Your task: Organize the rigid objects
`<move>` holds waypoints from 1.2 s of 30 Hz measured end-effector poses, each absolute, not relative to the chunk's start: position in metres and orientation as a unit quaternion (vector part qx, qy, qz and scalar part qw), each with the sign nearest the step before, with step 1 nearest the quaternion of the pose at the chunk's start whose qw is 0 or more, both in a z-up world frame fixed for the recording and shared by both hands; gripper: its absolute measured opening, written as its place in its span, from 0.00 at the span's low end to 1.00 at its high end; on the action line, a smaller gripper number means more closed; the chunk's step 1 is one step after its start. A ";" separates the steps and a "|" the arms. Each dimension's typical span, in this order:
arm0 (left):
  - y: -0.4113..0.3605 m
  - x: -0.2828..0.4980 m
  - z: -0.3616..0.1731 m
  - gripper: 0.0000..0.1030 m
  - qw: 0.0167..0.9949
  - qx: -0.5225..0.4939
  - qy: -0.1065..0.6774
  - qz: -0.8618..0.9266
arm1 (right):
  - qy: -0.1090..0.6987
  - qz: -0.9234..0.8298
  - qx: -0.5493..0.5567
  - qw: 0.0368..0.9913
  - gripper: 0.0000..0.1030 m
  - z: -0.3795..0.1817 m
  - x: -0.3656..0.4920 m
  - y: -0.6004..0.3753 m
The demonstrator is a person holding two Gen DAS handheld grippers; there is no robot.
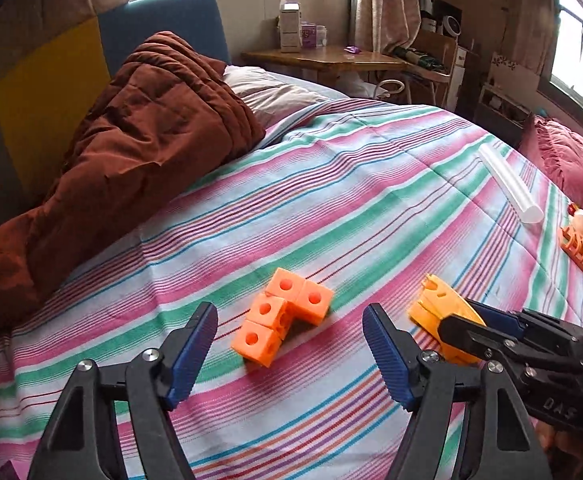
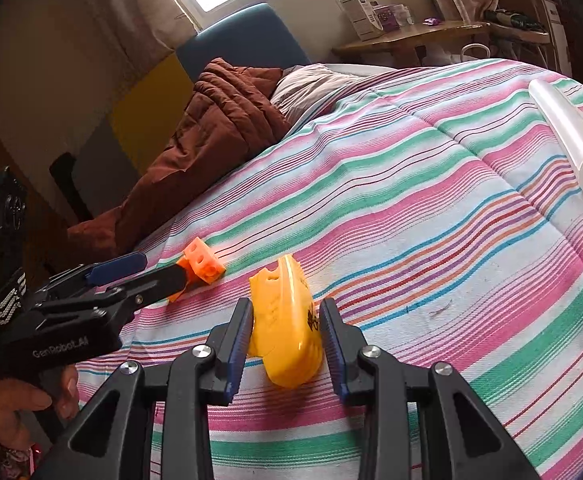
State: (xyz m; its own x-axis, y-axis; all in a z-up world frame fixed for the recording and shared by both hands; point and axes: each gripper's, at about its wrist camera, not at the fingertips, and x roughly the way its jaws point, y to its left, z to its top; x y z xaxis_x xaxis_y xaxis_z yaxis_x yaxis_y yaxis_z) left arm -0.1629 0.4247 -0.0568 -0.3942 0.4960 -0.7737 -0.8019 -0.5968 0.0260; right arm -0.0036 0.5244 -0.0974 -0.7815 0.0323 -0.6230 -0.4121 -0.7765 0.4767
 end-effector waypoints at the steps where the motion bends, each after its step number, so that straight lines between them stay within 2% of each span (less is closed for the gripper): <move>1: 0.426 -0.166 -0.059 0.73 0.395 -0.380 0.204 0.811 | 0.310 0.891 -0.306 0.125 0.33 -0.098 -0.004 0.524; 4: 0.435 -0.172 -0.071 0.72 0.384 -0.397 0.205 0.808 | 0.311 0.891 -0.305 0.124 0.33 -0.098 -0.003 0.524; 6: 0.436 -0.173 -0.079 0.63 0.379 -0.408 0.201 0.806 | 0.312 0.892 -0.305 0.124 0.33 -0.098 -0.003 0.524; 7: 0.437 -0.174 -0.082 0.53 0.374 -0.411 0.200 0.807 | 0.312 0.892 -0.304 0.124 0.33 -0.098 -0.003 0.524; 8: 0.436 -0.174 -0.085 0.48 0.372 -0.416 0.200 0.805 | 0.312 0.892 -0.304 0.124 0.33 -0.098 -0.004 0.523; 10: 0.431 -0.170 -0.085 0.44 0.378 -0.408 0.187 0.810 | 0.313 0.892 -0.303 0.124 0.33 -0.098 -0.004 0.524; 28: 0.378 -0.118 -0.077 0.43 0.336 -0.345 0.173 0.859 | 0.279 0.897 -0.311 0.143 0.33 -0.093 -0.007 0.516; 36: 0.343 -0.101 -0.068 0.43 0.314 -0.356 0.121 0.872 | 0.230 0.911 -0.315 0.135 0.33 -0.084 -0.008 0.494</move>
